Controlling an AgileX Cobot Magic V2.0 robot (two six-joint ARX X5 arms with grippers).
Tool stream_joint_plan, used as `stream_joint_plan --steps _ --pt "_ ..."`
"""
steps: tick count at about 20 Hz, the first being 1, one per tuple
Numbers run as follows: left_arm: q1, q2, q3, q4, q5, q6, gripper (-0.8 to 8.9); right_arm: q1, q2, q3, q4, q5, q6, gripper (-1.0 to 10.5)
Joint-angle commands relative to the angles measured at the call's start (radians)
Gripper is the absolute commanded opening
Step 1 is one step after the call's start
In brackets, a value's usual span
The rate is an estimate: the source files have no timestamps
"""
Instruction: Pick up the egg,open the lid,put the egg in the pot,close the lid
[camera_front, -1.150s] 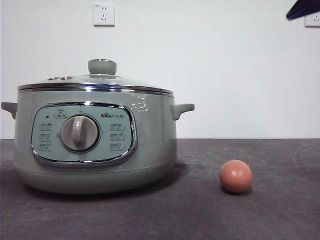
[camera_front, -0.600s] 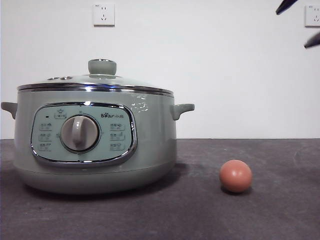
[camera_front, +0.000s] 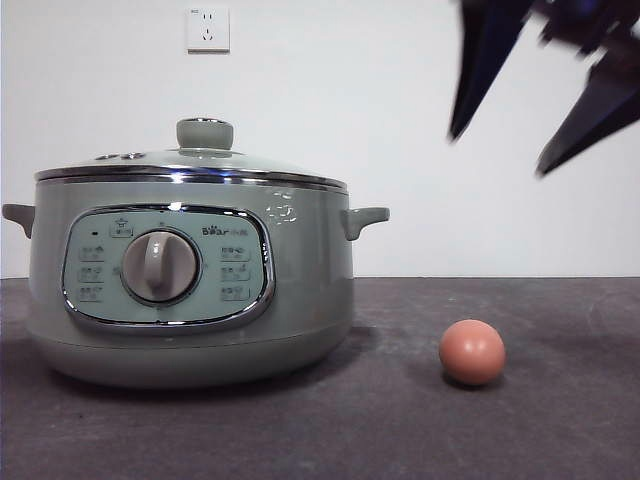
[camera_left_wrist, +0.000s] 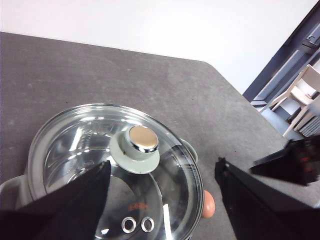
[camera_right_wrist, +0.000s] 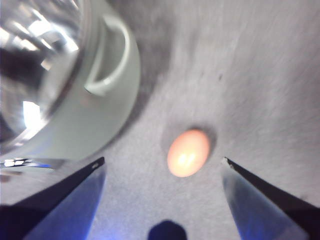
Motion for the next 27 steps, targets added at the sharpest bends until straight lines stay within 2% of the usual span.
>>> stream_joint_plan --steps 1,7,14,19,23,27 --pt "-0.011 -0.003 0.002 0.009 0.002 0.007 3.51 0.017 0.104 -0.002 0.005 0.017 0.063 3.8" --pt "-0.039 -0.003 0.002 0.008 0.000 0.007 3.51 0.023 0.330 -0.002 0.074 0.012 0.118 3.8" --pt "-0.056 -0.003 0.002 0.007 -0.001 0.007 3.51 0.023 0.467 -0.002 0.131 -0.013 0.153 3.6" --pt "-0.056 -0.003 0.002 0.003 -0.026 0.008 3.51 0.023 0.483 -0.002 0.130 -0.010 0.153 0.0" --pt "-0.056 0.000 0.002 0.000 -0.025 0.008 3.51 0.023 0.457 -0.002 0.113 -0.009 0.112 -0.1" --pt "-0.074 0.041 0.002 0.031 -0.028 0.013 3.52 0.018 0.310 -0.002 0.063 0.005 0.043 -0.1"
